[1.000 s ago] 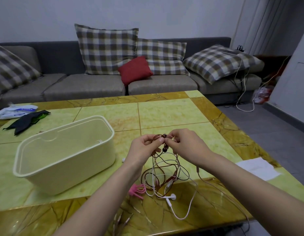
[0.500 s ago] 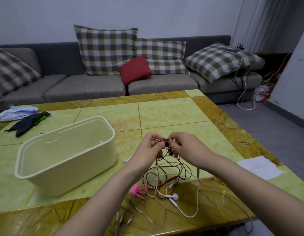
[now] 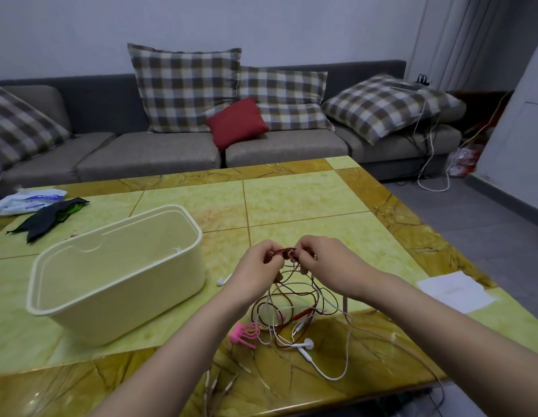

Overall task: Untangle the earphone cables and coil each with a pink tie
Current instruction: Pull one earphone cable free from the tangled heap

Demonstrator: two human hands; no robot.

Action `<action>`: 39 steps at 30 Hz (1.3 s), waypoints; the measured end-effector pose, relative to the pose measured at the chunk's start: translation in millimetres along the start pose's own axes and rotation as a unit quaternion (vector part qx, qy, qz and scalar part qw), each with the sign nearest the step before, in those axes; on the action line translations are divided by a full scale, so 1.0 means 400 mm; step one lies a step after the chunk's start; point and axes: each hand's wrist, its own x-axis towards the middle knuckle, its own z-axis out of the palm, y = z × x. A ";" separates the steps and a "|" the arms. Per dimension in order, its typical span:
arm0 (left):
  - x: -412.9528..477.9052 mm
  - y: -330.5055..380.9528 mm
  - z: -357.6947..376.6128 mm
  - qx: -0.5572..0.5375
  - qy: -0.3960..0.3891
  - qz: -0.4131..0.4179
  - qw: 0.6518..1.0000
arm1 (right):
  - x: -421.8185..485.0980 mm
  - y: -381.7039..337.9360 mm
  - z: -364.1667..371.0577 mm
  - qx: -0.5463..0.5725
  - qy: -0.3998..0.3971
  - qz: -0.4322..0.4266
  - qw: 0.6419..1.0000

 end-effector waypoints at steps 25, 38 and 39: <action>0.024 0.022 -0.047 -0.114 0.114 -0.003 0.987 | -0.006 0.028 -0.022 0.036 0.032 0.026 0.999; 0.022 0.021 -0.062 0.084 -0.129 0.031 0.988 | -0.021 0.020 -0.021 0.045 0.007 -0.002 0.999; 0.023 0.022 -0.060 0.085 -0.134 0.035 0.987 | -0.022 0.017 -0.021 0.046 0.006 -0.006 0.999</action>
